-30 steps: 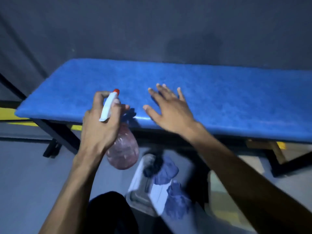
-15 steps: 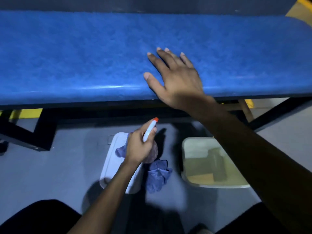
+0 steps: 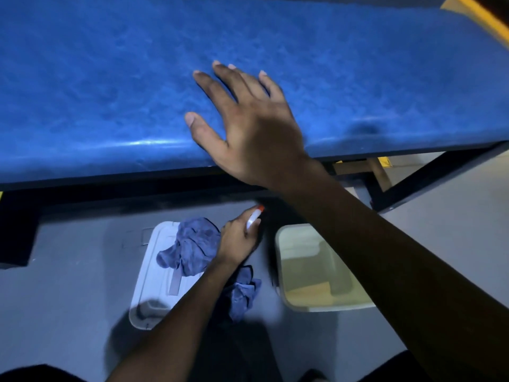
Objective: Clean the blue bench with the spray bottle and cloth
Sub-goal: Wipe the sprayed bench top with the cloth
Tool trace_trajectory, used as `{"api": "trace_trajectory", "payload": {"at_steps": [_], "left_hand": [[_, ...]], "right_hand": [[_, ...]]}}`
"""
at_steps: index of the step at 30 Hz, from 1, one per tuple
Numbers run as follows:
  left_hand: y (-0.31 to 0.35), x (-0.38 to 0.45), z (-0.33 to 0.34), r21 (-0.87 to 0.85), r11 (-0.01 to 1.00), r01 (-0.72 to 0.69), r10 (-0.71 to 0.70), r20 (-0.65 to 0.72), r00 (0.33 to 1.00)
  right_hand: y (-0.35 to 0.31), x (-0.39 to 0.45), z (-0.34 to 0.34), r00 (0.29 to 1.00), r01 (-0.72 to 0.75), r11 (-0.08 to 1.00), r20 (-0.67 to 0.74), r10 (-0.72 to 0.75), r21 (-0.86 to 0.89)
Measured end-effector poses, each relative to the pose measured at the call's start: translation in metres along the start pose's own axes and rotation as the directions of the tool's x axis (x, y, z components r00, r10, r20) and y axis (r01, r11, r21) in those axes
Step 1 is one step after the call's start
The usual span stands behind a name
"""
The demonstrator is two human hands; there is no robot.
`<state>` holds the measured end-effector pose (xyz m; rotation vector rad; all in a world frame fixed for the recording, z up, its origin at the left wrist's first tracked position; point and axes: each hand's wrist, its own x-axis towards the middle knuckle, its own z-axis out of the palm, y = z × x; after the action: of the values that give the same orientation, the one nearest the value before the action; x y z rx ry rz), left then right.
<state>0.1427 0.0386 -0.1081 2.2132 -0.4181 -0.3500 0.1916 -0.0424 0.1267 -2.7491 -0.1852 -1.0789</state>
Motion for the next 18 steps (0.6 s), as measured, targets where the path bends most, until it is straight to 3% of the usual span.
{"api": "trace_trajectory", "payload": {"at_steps": [2,4,6,7,9,11,13,18], "left_hand": [[0.0,-0.012,-0.003,-0.095,0.995,0.035,-0.034,0.01,0.999],[-0.009,-0.034,-0.003,-0.226,0.974,0.021,-0.042,-0.092,0.995],[-0.033,-0.066,0.006,-0.216,0.974,0.061,-0.115,-0.25,0.961],[-0.047,-0.083,0.012,-0.169,0.982,0.087,-0.131,-0.266,0.955],[-0.076,-0.112,0.027,0.069,0.998,-0.005,0.011,-0.1,0.995],[-0.101,-0.126,0.043,0.306,0.935,-0.181,0.142,0.145,0.979],[-0.109,-0.122,0.05,0.405,0.882,-0.239,0.135,0.269,0.954],[-0.09,-0.107,0.035,0.421,0.89,-0.176,0.099,0.199,0.975]], "right_hand": [[0.0,0.0,0.0,1.0,-0.004,1.0,0.013,0.004,0.003],[0.0,0.001,0.0,1.0,-0.004,1.0,0.019,0.003,0.006],[0.0,0.001,0.0,1.0,-0.002,1.0,0.009,0.002,0.015],[0.0,0.001,0.0,1.0,-0.001,1.0,0.003,0.001,0.021],[0.0,0.0,0.0,1.0,0.0,1.0,-0.002,0.0,0.029],[0.0,0.001,0.0,1.0,-0.002,1.0,0.016,0.001,0.024],[0.0,0.0,-0.001,0.999,-0.002,1.0,0.035,0.002,0.008],[-0.001,0.0,-0.003,0.999,0.0,1.0,0.041,-0.001,0.006]]}}
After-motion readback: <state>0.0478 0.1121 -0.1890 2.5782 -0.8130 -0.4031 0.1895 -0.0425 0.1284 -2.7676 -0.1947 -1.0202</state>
